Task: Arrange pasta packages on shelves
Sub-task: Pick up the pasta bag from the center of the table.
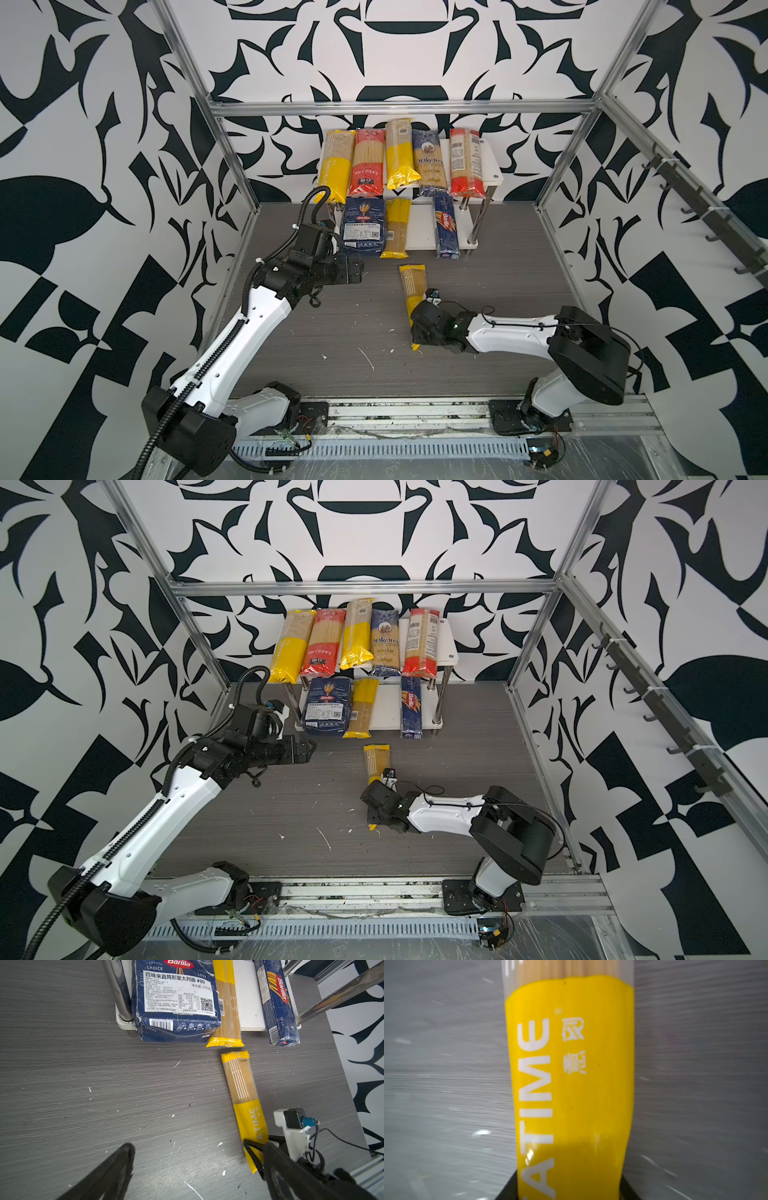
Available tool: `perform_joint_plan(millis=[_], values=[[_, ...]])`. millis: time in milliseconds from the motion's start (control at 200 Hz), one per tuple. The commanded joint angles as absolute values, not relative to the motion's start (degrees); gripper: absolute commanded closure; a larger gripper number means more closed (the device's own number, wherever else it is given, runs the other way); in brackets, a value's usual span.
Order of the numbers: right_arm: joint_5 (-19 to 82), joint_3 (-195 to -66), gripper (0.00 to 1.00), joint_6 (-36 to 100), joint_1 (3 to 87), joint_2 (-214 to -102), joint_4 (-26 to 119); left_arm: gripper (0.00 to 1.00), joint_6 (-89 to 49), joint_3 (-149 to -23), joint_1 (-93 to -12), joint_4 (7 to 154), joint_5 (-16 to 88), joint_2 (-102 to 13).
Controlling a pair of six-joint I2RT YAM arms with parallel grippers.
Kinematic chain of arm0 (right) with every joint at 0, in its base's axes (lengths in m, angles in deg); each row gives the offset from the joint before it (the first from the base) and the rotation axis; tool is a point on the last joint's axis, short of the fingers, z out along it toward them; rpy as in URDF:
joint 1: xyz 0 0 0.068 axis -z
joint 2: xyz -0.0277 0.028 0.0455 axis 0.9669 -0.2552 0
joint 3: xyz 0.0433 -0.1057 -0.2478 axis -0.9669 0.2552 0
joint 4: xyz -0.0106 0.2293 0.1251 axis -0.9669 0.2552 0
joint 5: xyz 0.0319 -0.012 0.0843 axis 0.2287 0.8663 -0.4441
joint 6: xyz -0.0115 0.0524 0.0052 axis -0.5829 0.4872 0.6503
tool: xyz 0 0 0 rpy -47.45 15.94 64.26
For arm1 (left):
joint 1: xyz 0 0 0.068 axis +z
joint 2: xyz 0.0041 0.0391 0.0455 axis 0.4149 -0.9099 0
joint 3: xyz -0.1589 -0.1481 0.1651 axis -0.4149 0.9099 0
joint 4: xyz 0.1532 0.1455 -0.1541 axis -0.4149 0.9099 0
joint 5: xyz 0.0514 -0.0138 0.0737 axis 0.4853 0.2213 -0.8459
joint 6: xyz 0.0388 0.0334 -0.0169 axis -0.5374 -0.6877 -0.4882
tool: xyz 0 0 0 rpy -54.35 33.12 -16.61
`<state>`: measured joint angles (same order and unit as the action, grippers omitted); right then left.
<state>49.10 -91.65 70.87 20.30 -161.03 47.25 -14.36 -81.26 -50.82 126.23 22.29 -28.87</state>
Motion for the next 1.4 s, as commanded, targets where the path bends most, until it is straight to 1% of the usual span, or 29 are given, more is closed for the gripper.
perform_joint_plan(millis=[0,105,415,580,755,1025,1395], values=[[26.2,-81.2,1.00,74.6,21.0,-166.5,36.9,0.01,-14.3,-83.5,-50.6,128.2,21.9,-28.2],[24.8,-79.4,1.00,74.2,22.9,-162.3,34.6,0.01,-13.6,-84.4,-50.6,127.9,21.9,-28.7],[21.5,-74.9,1.00,72.1,28.5,-148.7,37.9,0.01,-11.1,-85.6,-50.6,126.6,21.7,-29.3],[17.5,-73.1,1.00,71.3,32.6,-141.1,40.3,0.01,-10.0,-85.2,-50.6,125.4,21.2,-29.3],[12.7,-74.0,1.00,69.3,37.2,-134.6,44.2,0.01,-8.9,-84.7,-50.6,123.7,20.3,-29.2],[7.1,-77.9,1.00,66.5,41.6,-129.5,49.2,0.01,-8.3,-85.3,-50.6,122.7,19.3,-29.9],[1.7,-82.2,1.00,65.8,45.5,-126.0,50.8,0.01,-8.1,-85.6,-50.6,121.1,18.6,-30.8]])
